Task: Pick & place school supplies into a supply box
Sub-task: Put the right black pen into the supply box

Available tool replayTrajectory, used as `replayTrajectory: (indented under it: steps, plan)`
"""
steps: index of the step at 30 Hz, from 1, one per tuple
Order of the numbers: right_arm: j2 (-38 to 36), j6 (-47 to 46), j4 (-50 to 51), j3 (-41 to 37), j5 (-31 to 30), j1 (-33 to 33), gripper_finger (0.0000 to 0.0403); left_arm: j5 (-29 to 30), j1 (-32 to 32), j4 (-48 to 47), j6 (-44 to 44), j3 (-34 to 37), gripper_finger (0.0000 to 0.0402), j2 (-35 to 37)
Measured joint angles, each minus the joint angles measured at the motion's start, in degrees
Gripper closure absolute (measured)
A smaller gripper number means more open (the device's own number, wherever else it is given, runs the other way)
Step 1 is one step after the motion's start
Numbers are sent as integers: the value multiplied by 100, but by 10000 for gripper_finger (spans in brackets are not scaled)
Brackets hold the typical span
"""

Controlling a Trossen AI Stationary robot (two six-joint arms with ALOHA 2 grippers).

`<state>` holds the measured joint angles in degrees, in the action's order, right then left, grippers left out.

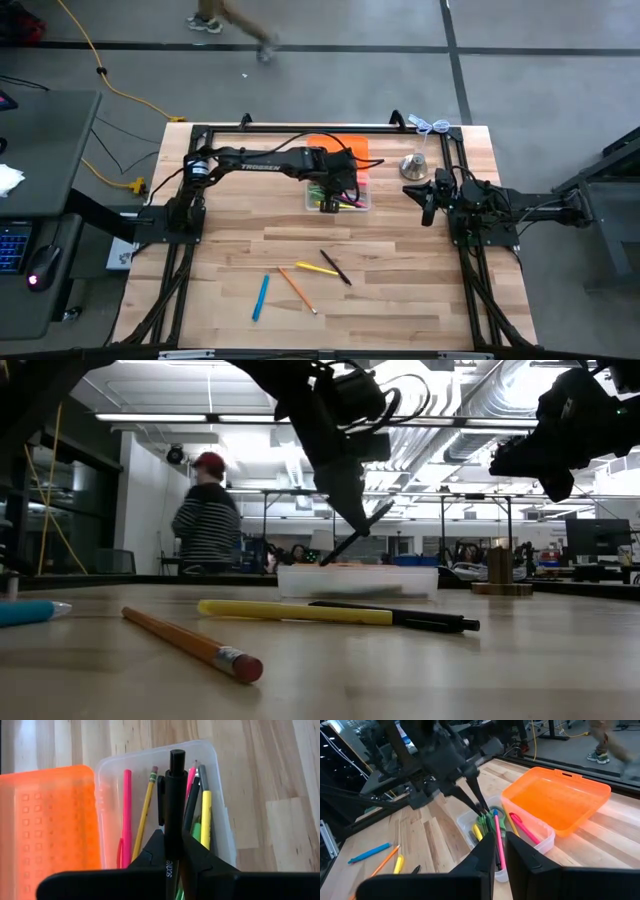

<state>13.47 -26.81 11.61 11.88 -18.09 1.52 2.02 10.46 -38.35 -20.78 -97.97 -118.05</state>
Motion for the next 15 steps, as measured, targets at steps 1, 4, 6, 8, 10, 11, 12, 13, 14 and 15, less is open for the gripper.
replayTrajectory:
  steps: [1, 4, 6, 8, 10, 11, 12, 13, 14, 15]
  plan:
    - [0, 0, 0, 0, 0, 0, 383, 0, 0, 10, 0, -9, 355, -47]
    - [0, -4, -1, 0, 0, 0, 381, -19, 0, -244, 1, 11, 357, -164]
    - [0, -5, -2, 0, 21, 1, 383, -2, -2, -149, 0, -7, 357, -267]
    - [7, -13, -1, 0, 42, 0, 384, -6, 0, -360, 0, 13, 354, -312]
    - [2, -15, 2, 0, 45, 0, 384, -11, -2, -170, 3, -7, 350, -387]
    - [7, -17, 5, 0, 46, 0, 383, -17, 0, -296, 9, -2, 349, -395]
    - [5, -17, 5, 0, 45, 0, 382, -15, 0, -361, 25, 11, 348, -395]
    - [0, -17, 6, 0, 47, 0, 382, -15, 0, -271, 26, 9, 348, -395]
    - [5, -17, 10, 0, 57, 0, 381, -15, 0, -251, 26, 2, 348, -395]
    - [9, -17, 10, 0, 57, 0, 380, -15, 0, -258, 29, 2, 347, -391]
